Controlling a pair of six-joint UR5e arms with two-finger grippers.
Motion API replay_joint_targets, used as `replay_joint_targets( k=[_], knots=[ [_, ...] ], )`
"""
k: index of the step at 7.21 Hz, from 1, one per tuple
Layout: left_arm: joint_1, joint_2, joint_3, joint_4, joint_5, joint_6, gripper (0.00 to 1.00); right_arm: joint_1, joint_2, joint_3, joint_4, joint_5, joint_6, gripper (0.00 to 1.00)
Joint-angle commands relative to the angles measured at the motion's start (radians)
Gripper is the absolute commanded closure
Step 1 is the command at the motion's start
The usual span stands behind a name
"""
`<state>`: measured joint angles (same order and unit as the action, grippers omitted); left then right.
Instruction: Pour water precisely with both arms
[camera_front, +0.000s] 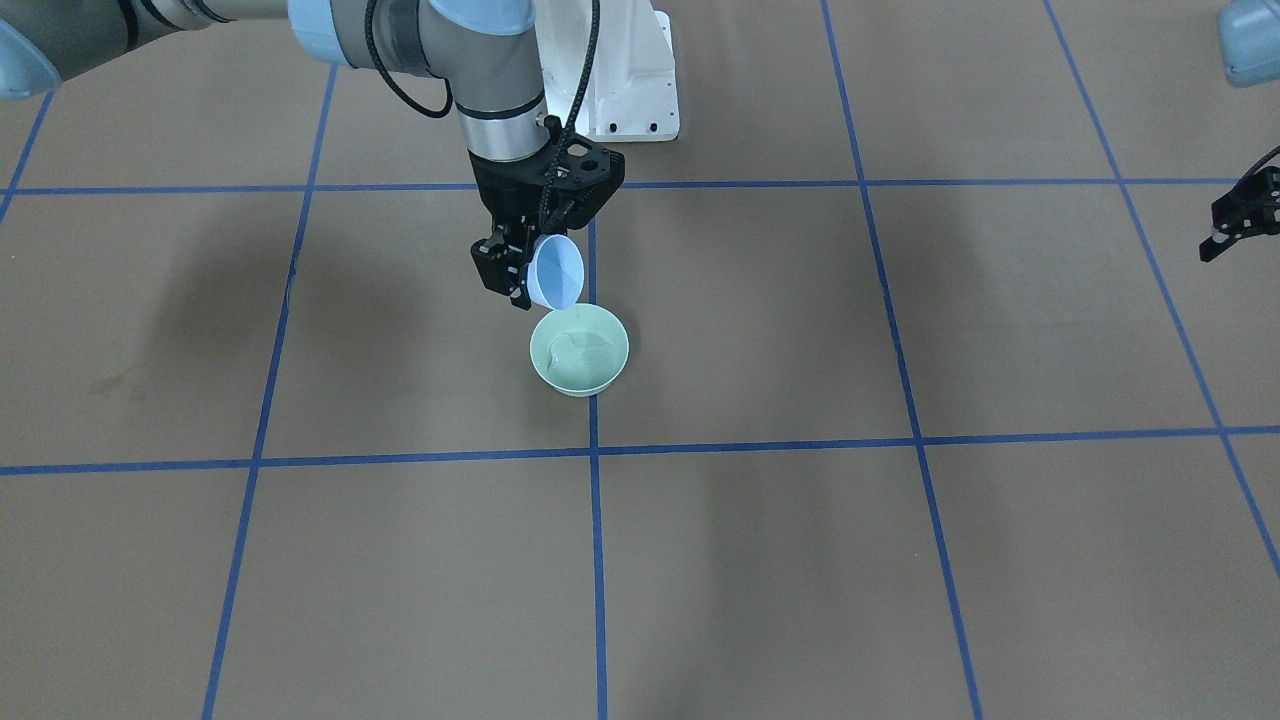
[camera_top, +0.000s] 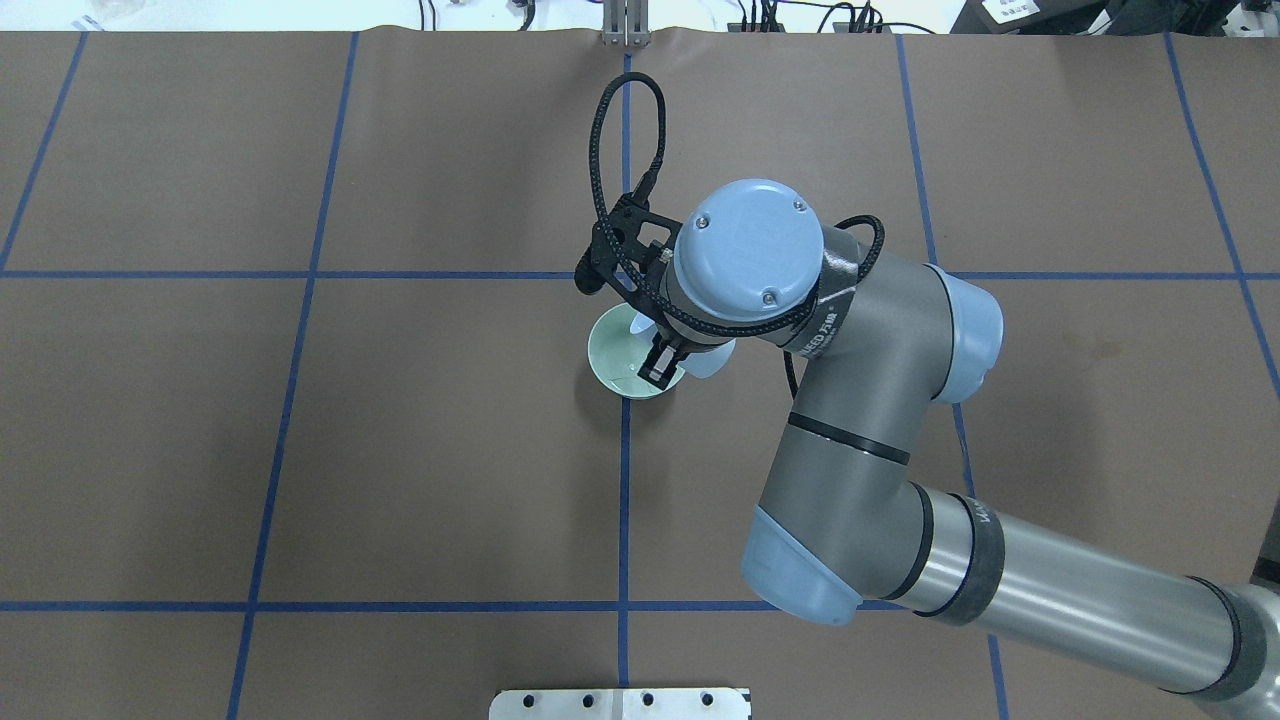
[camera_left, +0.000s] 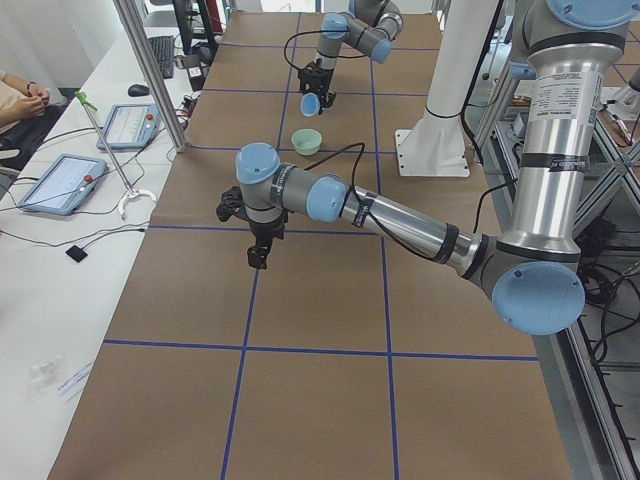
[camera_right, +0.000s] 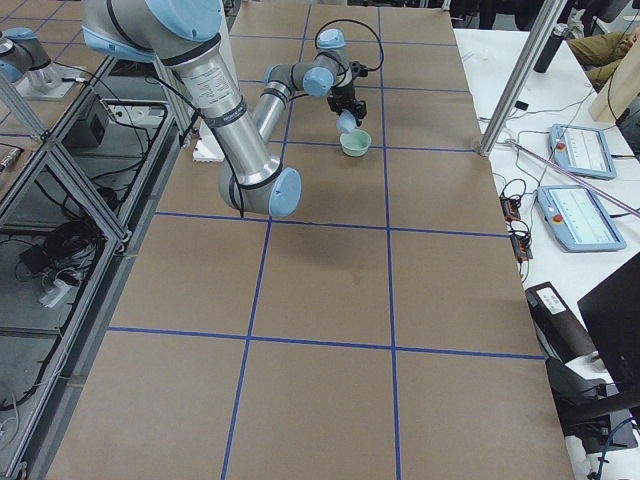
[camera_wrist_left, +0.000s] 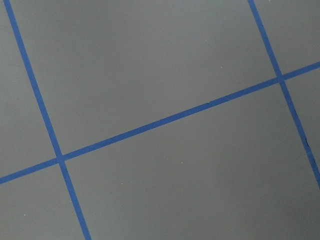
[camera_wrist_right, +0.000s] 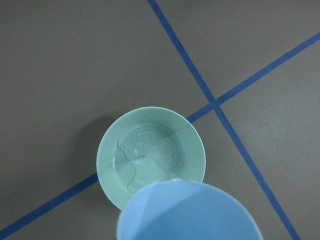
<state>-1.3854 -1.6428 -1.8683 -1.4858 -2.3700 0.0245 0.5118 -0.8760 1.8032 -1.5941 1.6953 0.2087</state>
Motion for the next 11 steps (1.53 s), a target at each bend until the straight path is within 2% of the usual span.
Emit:
replay_joint_targets(
  k=[1, 3, 4, 6, 7, 8, 10, 11],
  knots=[
    [-0.001, 0.000, 0.000, -0.001, 0.000, 0.000, 0.00, 0.008, -0.054, -0.001, 0.187, -0.003, 0.023, 1.00],
    [0.000, 0.000, -0.003, -0.002, 0.000, 0.000, 0.00, 0.025, -0.066, -0.005, 0.297, -0.009, 0.122, 1.00],
    [-0.001, 0.000, -0.003, -0.002, 0.000, 0.000, 0.00, 0.028, -0.069, -0.007, 0.331, -0.022, 0.249, 1.00],
    [0.000, 0.000, -0.002, -0.008, 0.000, 0.000, 0.00, 0.027, -0.075, -0.005, 0.356, -0.118, 0.432, 1.00],
    [0.000, 0.000, -0.005, -0.008, 0.000, 0.000, 0.00, 0.028, -0.074, -0.004, 0.364, -0.135, 0.542, 1.00],
    [0.000, 0.000, -0.006, -0.008, 0.000, 0.000, 0.00, 0.027, -0.080, 0.002, 0.362, -0.232, 0.645, 1.00],
    [0.000, 0.000, -0.005, -0.010, 0.000, 0.000, 0.00, 0.016, -0.080, 0.008, 0.361, -0.366, 0.817, 1.00],
    [0.000, 0.000, -0.005, -0.008, 0.000, 0.000, 0.00, -0.007, -0.089, 0.013, 0.356, -0.473, 0.915, 1.00]
  ],
)
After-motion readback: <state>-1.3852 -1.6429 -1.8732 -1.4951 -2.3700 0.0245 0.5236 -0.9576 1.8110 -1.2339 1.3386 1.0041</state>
